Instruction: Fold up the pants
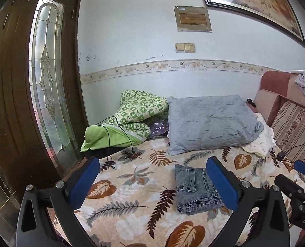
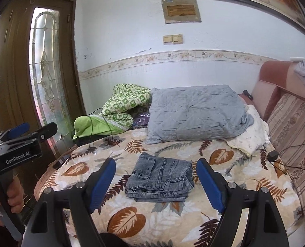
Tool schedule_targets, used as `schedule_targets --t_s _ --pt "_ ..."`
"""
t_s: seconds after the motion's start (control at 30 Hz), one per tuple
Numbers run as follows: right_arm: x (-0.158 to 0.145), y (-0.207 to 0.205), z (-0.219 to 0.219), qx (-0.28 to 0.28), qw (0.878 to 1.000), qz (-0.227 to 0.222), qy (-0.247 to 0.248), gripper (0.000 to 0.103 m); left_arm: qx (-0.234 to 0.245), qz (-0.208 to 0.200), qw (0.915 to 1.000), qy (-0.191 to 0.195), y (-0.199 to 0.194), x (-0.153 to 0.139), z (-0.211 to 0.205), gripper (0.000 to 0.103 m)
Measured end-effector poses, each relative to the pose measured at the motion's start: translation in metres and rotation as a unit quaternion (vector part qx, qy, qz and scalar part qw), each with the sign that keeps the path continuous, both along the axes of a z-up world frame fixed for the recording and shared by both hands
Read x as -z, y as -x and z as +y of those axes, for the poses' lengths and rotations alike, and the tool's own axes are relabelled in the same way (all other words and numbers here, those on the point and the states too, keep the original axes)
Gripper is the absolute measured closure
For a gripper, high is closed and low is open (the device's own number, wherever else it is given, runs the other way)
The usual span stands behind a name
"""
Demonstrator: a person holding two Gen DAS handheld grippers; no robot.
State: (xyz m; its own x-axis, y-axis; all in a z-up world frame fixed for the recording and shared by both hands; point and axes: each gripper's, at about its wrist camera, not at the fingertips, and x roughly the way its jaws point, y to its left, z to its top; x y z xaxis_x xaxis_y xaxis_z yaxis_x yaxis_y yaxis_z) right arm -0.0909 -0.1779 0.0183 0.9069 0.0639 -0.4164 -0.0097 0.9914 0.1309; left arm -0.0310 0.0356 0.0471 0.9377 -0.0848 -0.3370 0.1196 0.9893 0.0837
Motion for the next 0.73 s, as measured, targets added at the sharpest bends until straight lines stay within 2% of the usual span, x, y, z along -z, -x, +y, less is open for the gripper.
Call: schedule_targets --t_s 0.17,0.4,0.73 --pt "0.006 -0.006 0.018 -0.02 1.0 0.007 0.007 0.02 0.003 -0.003 1.0 -0.007 0.003 0.004 0.007 0.0" --pt "0.017 -0.011 0.039 -0.041 0.998 0.01 0.044 0.02 0.009 -0.002 0.9999 -0.007 0.004 0.007 0.011 0.0" --pt "0.025 -0.019 0.037 -0.042 0.998 0.014 0.038 0.02 0.034 0.005 0.9994 0.008 -0.002 0.007 0.008 0.0"
